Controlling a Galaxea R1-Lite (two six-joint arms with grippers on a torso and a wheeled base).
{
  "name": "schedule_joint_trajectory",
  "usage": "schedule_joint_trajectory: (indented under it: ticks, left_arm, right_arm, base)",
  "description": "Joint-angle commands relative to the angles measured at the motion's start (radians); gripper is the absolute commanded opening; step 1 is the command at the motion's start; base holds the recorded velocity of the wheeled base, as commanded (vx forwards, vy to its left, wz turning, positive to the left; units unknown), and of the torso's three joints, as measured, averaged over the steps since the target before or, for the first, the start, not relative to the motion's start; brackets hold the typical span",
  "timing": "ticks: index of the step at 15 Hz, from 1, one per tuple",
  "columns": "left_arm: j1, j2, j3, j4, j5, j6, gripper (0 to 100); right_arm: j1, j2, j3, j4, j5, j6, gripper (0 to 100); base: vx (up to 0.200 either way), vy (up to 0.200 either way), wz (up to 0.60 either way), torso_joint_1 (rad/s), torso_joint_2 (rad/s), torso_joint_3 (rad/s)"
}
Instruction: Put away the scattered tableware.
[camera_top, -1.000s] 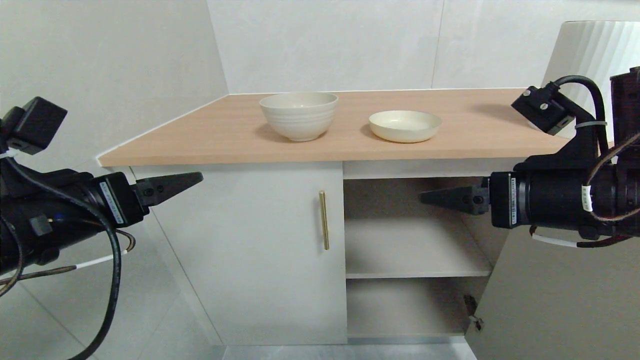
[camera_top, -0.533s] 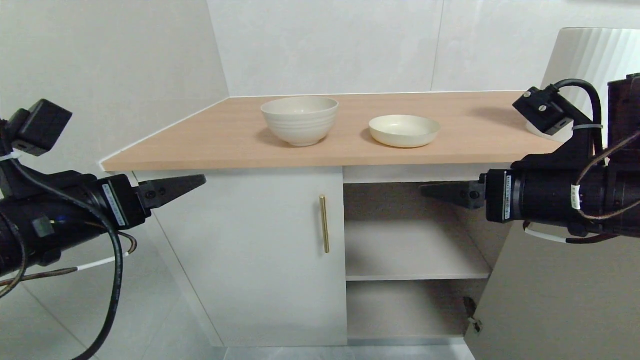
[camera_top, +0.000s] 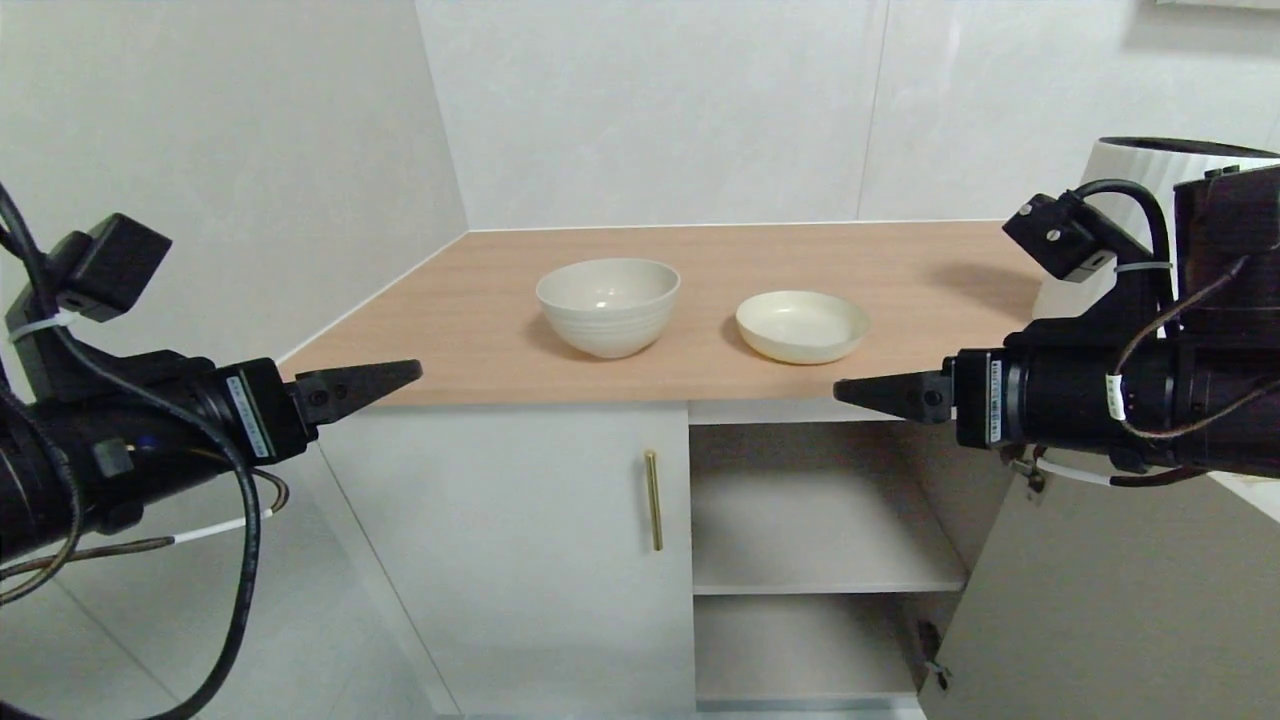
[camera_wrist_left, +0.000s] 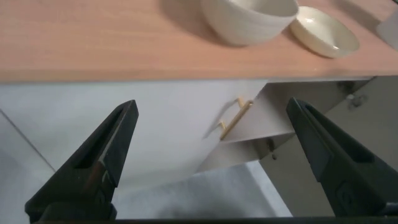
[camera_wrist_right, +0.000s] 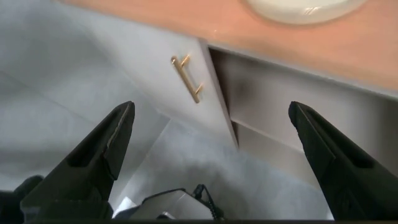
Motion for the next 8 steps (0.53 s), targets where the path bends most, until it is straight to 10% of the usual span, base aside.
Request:
schedule_joint_trajectory:
  ticks: [1,8]
  left_arm:
    - [-0.002,0.012,0.001,0.0,0.0,0.0,100]
    - [-0.023,0.043,0.007,0.003,0.0,0.0,100]
  right_arm:
    - [0.001,0.006,0.0,-0.002,0.001,0.0,100]
    - [-0.001,0.012,0.002,-0.014,0.001,0.0,100]
  base:
    - [0.0,0.0,0.0,0.188,-0.47,-0.295]
    - [0.0,0.0,0.0,0.2,-0.47,-0.281]
